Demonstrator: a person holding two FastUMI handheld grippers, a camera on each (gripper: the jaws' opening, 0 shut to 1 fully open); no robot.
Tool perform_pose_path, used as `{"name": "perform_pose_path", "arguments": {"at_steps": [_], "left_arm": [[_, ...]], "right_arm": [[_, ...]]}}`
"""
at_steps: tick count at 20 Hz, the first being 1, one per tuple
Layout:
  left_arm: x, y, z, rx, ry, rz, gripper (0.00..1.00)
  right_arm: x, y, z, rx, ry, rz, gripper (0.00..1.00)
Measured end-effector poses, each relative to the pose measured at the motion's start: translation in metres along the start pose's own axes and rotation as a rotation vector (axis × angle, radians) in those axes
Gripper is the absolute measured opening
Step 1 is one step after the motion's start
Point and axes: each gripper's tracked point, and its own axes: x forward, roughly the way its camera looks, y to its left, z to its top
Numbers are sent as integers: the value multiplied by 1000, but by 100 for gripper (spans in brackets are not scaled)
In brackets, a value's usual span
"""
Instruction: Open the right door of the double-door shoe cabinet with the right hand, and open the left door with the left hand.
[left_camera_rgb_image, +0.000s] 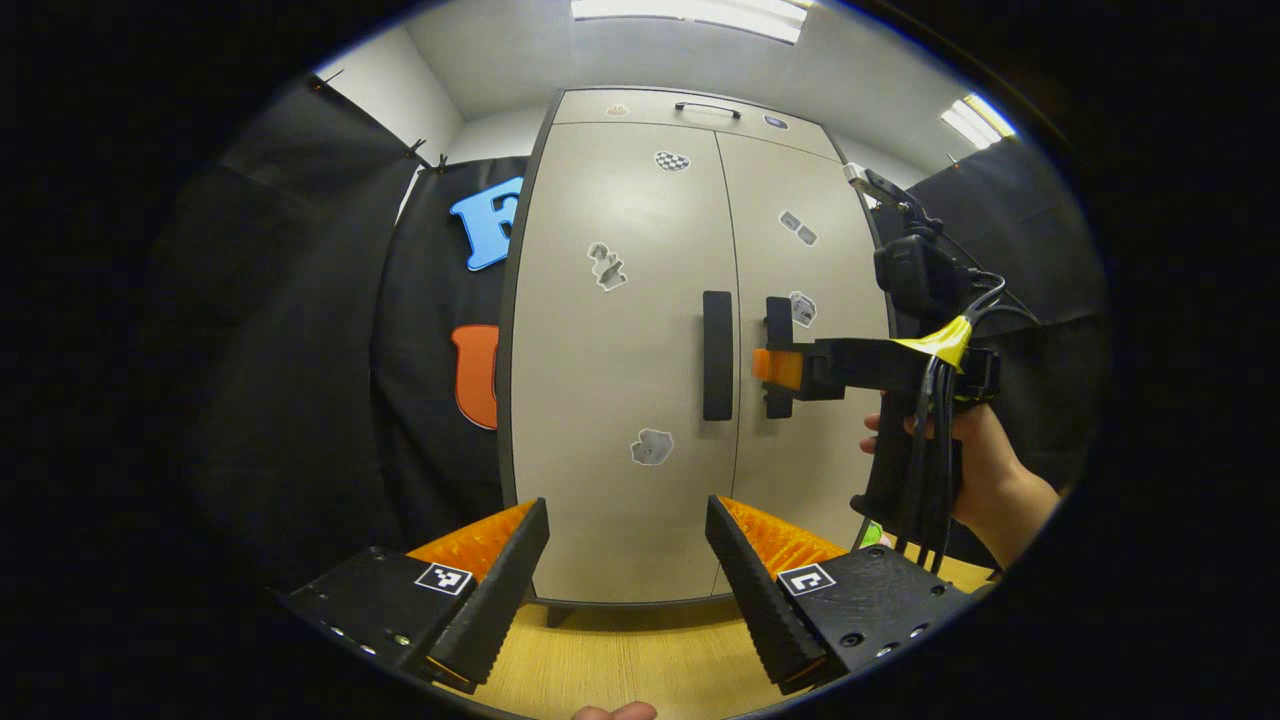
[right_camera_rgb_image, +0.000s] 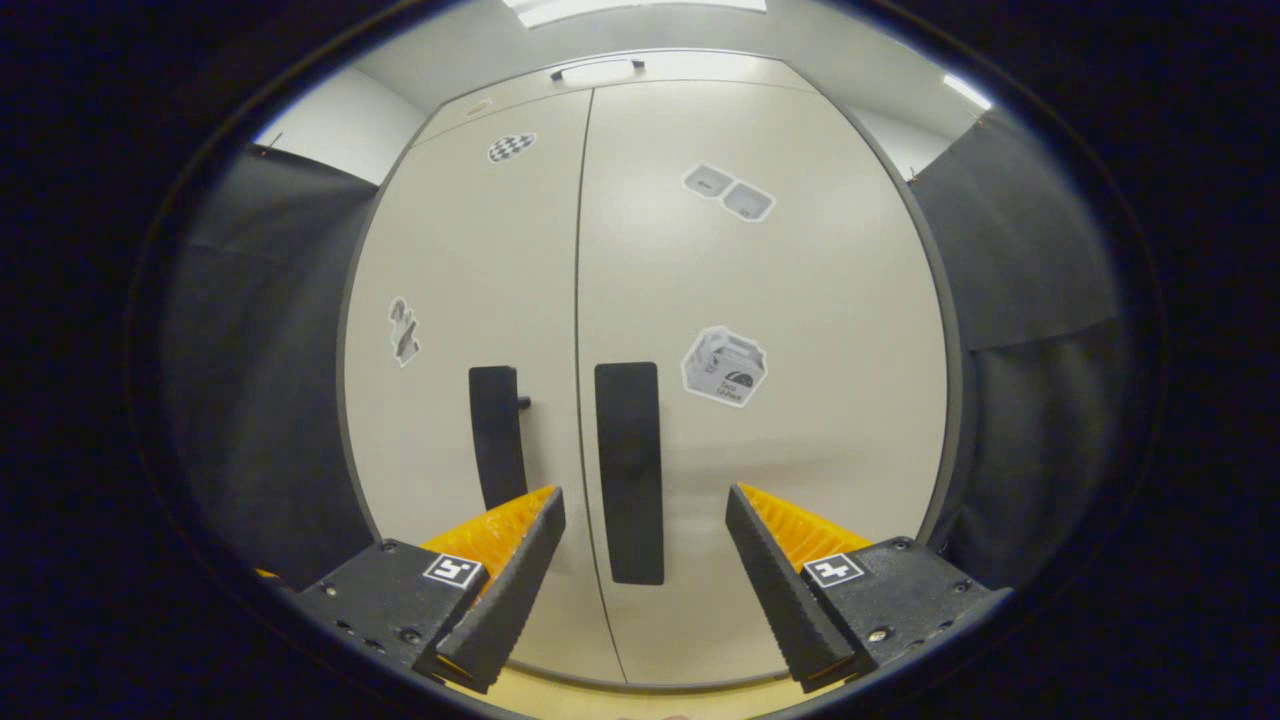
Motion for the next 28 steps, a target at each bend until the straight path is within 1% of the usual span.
{"name": "perform_pose_path", "arguments": {"at_steps": [5,6,7,8,9,10,11,14,15,16,18,20,21,22,24,28], "left_arm": [[-2,9,1,-9,0,2,95],[-2,11,0,-11,0,2,95],[-2,13,1,-11,-2,4,95],[0,15,0,-13,-1,5,95],[1,18,-1,-15,0,6,95],[1,20,-1,-19,0,8,95],[1,21,0,-24,1,9,95],[4,22,-2,-38,5,4,95],[5,23,-3,-39,6,6,95],[4,22,-3,-40,9,3,95],[4,22,-5,-38,12,2,95],[4,23,-6,-38,11,5,95],[4,23,-6,-40,12,6,95],[3,23,-6,-43,14,8,95],[3,23,-5,-47,11,11,95],[1,19,-2,-47,7,10,95]], "right_arm": [[19,-2,-1,-5,10,-35,100],[22,-2,-4,6,20,-38,96],[24,-5,-7,24,31,-55,88],[24,-7,-6,41,21,-69,83],[27,-8,-5,47,13,-75,70],[25,-8,-5,48,9,-80,67],[26,-7,-6,37,11,-84,68],[25,-6,-5,-15,3,-83,63],[26,-4,-4,-28,-1,-78,58],[26,0,-3,-40,-10,-65,54],[27,1,-4,-74,-16,-74,34],[26,1,-3,-74,-16,-68,30],[26,2,-3,-66,-12,-57,21],[26,1,-4,-63,-12,-48,16],[26,2,-3,-61,-11,-42,11],[19,2,-3,-57,-9,-17,9]]}}
